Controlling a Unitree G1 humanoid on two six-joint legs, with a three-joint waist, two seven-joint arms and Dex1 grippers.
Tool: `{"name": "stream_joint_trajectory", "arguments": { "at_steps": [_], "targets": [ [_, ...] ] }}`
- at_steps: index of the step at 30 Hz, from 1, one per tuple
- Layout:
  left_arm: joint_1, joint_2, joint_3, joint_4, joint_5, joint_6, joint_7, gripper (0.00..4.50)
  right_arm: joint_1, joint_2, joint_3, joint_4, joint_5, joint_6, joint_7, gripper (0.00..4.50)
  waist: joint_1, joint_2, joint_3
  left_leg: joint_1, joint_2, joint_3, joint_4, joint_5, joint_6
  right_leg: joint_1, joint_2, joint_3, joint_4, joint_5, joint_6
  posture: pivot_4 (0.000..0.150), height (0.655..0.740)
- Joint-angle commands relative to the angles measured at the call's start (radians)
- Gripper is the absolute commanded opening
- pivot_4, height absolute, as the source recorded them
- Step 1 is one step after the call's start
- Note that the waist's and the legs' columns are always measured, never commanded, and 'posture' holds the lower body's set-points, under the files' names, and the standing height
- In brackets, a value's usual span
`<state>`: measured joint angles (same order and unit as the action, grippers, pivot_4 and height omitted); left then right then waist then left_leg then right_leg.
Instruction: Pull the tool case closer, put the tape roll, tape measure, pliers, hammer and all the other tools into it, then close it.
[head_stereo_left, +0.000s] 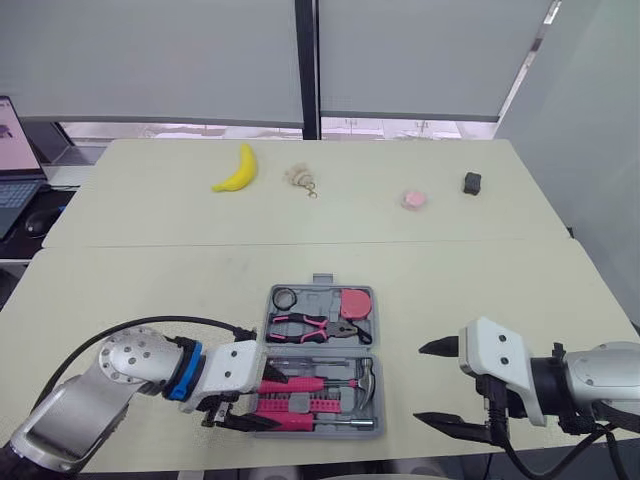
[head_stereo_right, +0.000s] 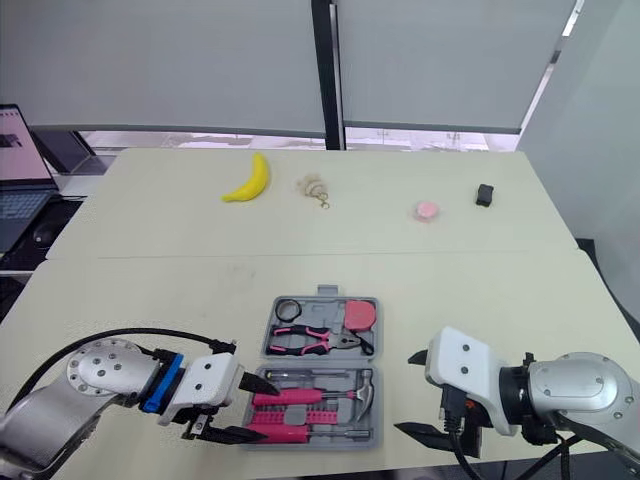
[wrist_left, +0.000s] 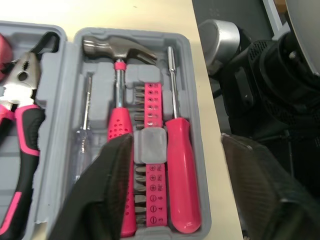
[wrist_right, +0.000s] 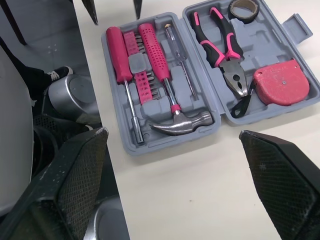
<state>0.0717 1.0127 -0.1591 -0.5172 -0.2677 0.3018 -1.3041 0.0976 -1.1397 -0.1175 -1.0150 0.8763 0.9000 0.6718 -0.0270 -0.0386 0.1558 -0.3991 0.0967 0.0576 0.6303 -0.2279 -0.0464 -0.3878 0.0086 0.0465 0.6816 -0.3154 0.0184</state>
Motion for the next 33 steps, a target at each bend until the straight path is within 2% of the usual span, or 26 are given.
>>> {"name": "stream_joint_trajectory", "arguments": {
  "at_steps": [1, 5, 6, 23, 27, 31, 33],
  "targets": [
    [-0.026, -0.028, -0.065, 0.003, 0.056, -0.021, 0.028, 1.35, -0.017, 0.011, 0.010, -0.012, -0.008, -0.007, -0.011, 4.50, 0.001, 0.000, 0.000, 0.000, 0.000, 0.000, 0.000, 0.000, 0.000, 0.000, 0.000, 0.000, 0.000, 0.000, 0.000, 0.150, 0.7400],
    [-0.041, -0.060, -0.131, 0.020, 0.107, -0.024, 0.055, 0.14, -0.031, 0.019, 0.024, -0.012, -0.008, -0.001, -0.020, 4.50, 0.000, 0.000, 0.000, 0.000, 0.000, 0.000, 0.000, 0.000, 0.000, 0.000, 0.000, 0.000, 0.000, 0.000, 0.000, 0.150, 0.7400],
    [-0.044, -0.068, -0.149, 0.026, 0.126, -0.026, 0.065, 0.05, -0.032, 0.020, 0.024, -0.011, -0.007, 0.000, -0.022, 4.50, 0.000, 0.000, 0.000, 0.000, 0.000, 0.000, 0.000, 0.000, 0.000, 0.000, 0.000, 0.000, 0.000, 0.000, 0.000, 0.150, 0.7400],
    [-0.023, -0.100, -0.266, 0.131, 0.313, -0.110, 0.146, 0.05, -0.028, 0.014, 0.007, -0.015, 0.004, 0.008, -0.027, 4.50, 0.000, 0.003, -0.004, 0.000, 0.000, 0.000, 0.000, 0.000, 0.000, 0.000, 0.001, 0.001, 0.000, 0.000, 0.000, 0.150, 0.7400],
    [-0.021, -0.130, -0.206, 0.110, 0.233, -0.083, 0.166, 0.05, -0.034, 0.024, 0.008, -0.008, -0.006, -0.005, -0.026, 4.50, 0.000, 0.005, -0.005, 0.001, 0.000, 0.000, 0.000, 0.000, 0.000, 0.001, 0.001, 0.000, 0.000, 0.000, 0.000, 0.150, 0.7400],
    [-0.025, -0.148, -0.035, 0.101, 0.031, -0.066, 0.140, 0.05, -0.044, 0.034, 0.009, 0.021, -0.057, -0.048, -0.010, 4.50, 0.000, 0.005, -0.005, 0.000, 0.001, 0.000, 0.000, 0.000, 0.000, 0.000, 0.001, 0.000, 0.001, 0.000, 0.000, 0.150, 0.7400],
    [-0.025, -0.133, 0.061, 0.126, -0.063, -0.066, 0.104, 0.05, -0.040, 0.046, 0.019, 0.046, -0.130, -0.108, -0.001, 4.50, 0.000, 0.005, -0.005, 0.001, 0.001, -0.001, 0.001, 0.000, 0.000, 0.001, 0.001, -0.001, 0.001, 0.000, 0.000, 0.150, 0.7400]
  ]
}}
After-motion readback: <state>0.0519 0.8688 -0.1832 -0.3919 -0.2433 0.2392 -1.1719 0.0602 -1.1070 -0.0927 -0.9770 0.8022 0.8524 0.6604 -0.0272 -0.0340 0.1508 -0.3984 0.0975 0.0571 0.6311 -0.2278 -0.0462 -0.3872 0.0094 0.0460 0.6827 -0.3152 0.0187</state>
